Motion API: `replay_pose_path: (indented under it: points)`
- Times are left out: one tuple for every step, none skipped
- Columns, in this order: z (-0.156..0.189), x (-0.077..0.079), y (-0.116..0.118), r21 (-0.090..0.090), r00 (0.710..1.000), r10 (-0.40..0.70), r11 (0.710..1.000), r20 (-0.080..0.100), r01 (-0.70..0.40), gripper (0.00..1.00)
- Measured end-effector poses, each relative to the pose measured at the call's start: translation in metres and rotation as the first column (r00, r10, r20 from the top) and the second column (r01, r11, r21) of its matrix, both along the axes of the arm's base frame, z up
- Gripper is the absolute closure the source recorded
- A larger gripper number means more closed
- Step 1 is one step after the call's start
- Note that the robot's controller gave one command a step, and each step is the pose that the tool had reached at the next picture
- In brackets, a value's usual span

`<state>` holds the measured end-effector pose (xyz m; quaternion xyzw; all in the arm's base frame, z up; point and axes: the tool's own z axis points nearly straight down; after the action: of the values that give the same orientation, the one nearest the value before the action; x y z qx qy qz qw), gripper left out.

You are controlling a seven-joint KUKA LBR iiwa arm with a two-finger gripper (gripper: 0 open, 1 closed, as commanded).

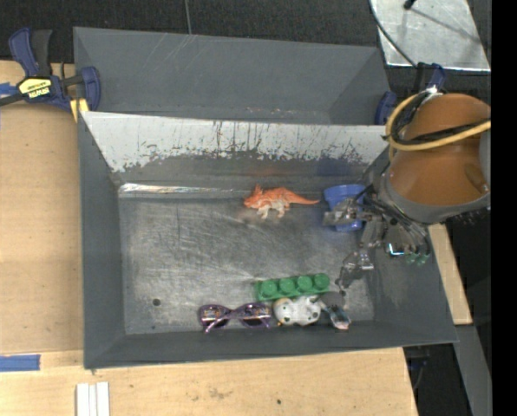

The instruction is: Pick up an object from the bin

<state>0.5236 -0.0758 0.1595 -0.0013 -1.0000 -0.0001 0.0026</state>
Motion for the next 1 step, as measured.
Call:
replay_pose_path:
  points:
    - [0.0044,0.0019,0.0002,-0.001,1.0,0.002,1.0,0.008,-0.002,0.0]
